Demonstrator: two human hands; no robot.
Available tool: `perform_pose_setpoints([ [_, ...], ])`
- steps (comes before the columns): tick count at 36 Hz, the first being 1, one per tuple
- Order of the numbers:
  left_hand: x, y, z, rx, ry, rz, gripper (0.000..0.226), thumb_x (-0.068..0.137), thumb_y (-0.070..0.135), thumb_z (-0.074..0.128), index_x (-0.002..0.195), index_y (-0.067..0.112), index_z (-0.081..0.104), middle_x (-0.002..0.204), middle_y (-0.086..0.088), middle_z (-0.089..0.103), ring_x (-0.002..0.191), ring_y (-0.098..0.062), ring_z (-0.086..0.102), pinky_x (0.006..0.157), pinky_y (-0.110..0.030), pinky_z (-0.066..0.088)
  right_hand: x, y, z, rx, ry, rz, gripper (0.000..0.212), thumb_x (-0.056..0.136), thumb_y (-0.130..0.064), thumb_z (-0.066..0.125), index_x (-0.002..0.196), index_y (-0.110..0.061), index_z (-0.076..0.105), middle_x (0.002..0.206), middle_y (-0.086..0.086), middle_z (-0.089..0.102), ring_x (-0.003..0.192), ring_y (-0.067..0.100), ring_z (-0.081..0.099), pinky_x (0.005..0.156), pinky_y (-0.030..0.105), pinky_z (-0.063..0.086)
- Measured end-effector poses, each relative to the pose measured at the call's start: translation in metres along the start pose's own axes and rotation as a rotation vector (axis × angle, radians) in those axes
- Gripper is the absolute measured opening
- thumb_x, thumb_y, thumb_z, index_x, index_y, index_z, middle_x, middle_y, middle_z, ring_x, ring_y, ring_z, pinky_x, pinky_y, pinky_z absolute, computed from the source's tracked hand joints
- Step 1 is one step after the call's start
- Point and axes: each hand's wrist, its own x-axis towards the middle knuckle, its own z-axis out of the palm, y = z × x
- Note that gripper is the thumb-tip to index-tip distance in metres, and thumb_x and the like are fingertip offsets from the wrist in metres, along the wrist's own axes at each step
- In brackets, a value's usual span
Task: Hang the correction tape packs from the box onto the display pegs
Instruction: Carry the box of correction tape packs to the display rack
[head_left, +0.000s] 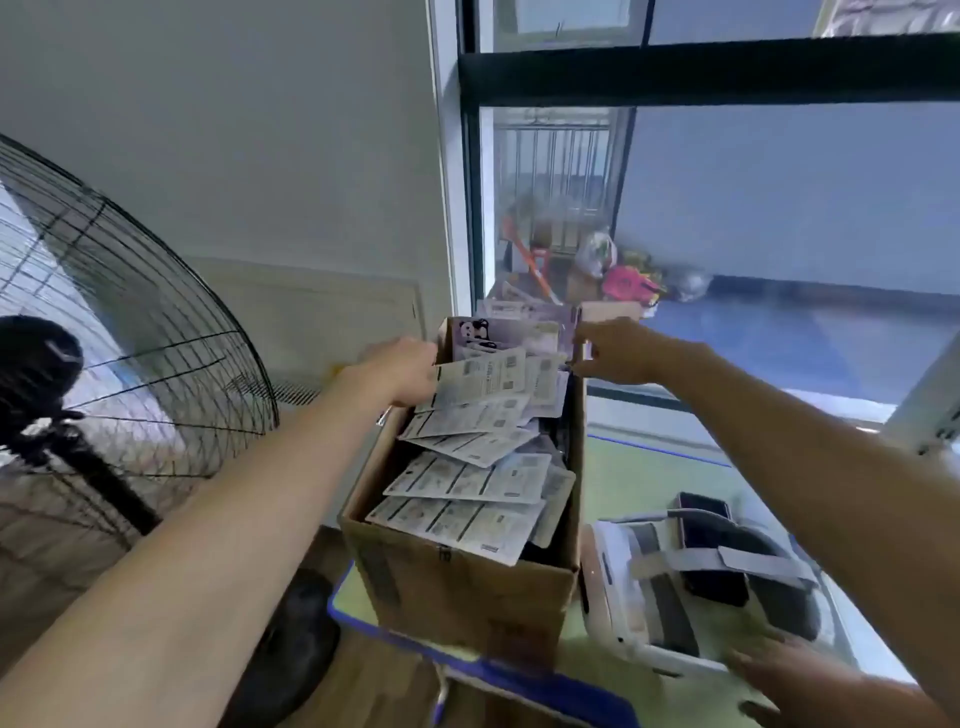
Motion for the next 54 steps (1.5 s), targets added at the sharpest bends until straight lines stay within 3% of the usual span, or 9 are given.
perform_pose_setpoints([
  [4, 0.007, -0.009, 0.015, 0.005, -0.062, -0.021, 0.023, 0.088, 0.027, 0.051, 0.103, 0.01, 0.054, 0.119, -0.018, 0.06, 0.11, -0.036, 0.057, 0.089, -0.041, 0.049, -0.004, 0.003, 0.021, 0.04, -0.039, 0.088, 0.042, 0.097, -0.027, 0.053, 0.13, -0.002, 0.046, 0.121, 0.021, 0.057, 0.112, 0.035, 0.052, 0.092, 0.039, 0.044],
  [15, 0.021, -0.023, 0.054, -0.008, -0.173, -0.103, 0.047, 0.092, 0.01, 0.046, 0.135, -0.004, 0.03, 0.135, -0.027, 0.047, 0.122, -0.038, 0.051, 0.097, -0.041, 0.042, 0.009, -0.011, 0.069, 0.066, -0.173, 0.268, 0.037, 0.097, -0.024, 0.047, 0.126, -0.001, 0.051, 0.129, 0.018, 0.054, 0.113, 0.034, 0.054, 0.094, 0.038, 0.046],
  [19, 0.023, -0.025, 0.067, -0.081, -0.166, -0.134, 0.054, 0.092, 0.007, 0.046, 0.139, -0.007, 0.024, 0.135, -0.029, 0.045, 0.121, -0.04, 0.05, 0.097, -0.043, 0.042, 0.015, -0.012, 0.084, 0.176, -0.168, 0.338, 0.032, 0.097, -0.014, 0.044, 0.122, 0.004, 0.05, 0.121, 0.022, 0.056, 0.104, 0.035, 0.06, 0.084, 0.039, 0.054],
  [25, 0.019, -0.025, 0.076, -0.235, -0.153, -0.21, 0.057, 0.094, 0.007, 0.049, 0.142, -0.005, 0.02, 0.131, -0.027, 0.049, 0.117, -0.038, 0.053, 0.087, -0.04, 0.043, 0.019, -0.019, 0.091, 0.48, -0.16, 0.533, 0.047, 0.098, -0.011, 0.047, 0.137, -0.006, 0.022, 0.105, 0.019, 0.051, 0.068, 0.029, 0.063, 0.043, 0.037, 0.055],
  [32, 0.004, -0.019, 0.071, -0.327, -0.104, -0.259, 0.059, 0.09, 0.003, 0.056, 0.139, -0.005, 0.025, 0.126, -0.025, 0.052, 0.113, -0.037, 0.054, 0.082, -0.038, 0.043, 0.023, -0.026, 0.085, 0.499, -0.202, 0.556, 0.038, 0.095, -0.003, 0.048, 0.124, -0.005, 0.025, 0.098, 0.024, 0.05, 0.077, 0.044, 0.067, 0.053, 0.054, 0.055],
  [37, -0.023, -0.024, 0.071, -0.362, -0.113, -0.338, 0.054, 0.089, 0.002, 0.055, 0.136, -0.002, 0.031, 0.122, -0.023, 0.055, 0.111, -0.037, 0.055, 0.083, -0.039, 0.044, 0.022, -0.039, 0.082, 0.445, -0.228, 0.483, 0.039, 0.094, -0.003, 0.049, 0.124, -0.003, 0.024, 0.086, 0.018, 0.045, 0.06, 0.037, 0.061, 0.037, 0.044, 0.052],
  [46, -0.086, -0.05, 0.067, -0.472, -0.114, -0.414, 0.05, 0.075, 0.001, 0.06, 0.124, 0.002, 0.047, 0.114, -0.019, 0.061, 0.104, -0.035, 0.06, 0.083, -0.038, 0.051, -0.005, -0.073, 0.091, 0.418, -0.281, 0.326, 0.042, 0.094, -0.009, 0.05, 0.13, 0.005, 0.033, 0.12, 0.024, 0.053, 0.094, 0.039, 0.066, 0.07, 0.047, 0.059],
  [50, -0.139, -0.042, 0.047, -0.427, -0.051, -0.442, 0.056, 0.082, -0.001, 0.06, 0.134, 0.002, 0.039, 0.125, -0.021, 0.055, 0.117, -0.036, 0.053, 0.084, -0.034, 0.044, -0.033, -0.095, 0.093, 0.378, -0.253, 0.264, 0.021, 0.094, -0.011, 0.05, 0.108, 0.002, 0.039, 0.128, 0.026, 0.049, 0.107, 0.038, 0.061, 0.087, 0.046, 0.055],
  [54, -0.193, -0.044, 0.044, -0.421, -0.038, -0.427, 0.038, 0.089, 0.002, 0.054, 0.125, -0.005, 0.047, 0.127, -0.024, 0.054, 0.117, -0.035, 0.052, 0.091, -0.036, 0.04, -0.072, -0.12, 0.094, 0.332, -0.233, 0.215, 0.036, 0.098, -0.011, 0.043, 0.126, 0.01, 0.046, 0.13, 0.027, 0.051, 0.111, 0.035, 0.056, 0.086, 0.032, 0.05],
])
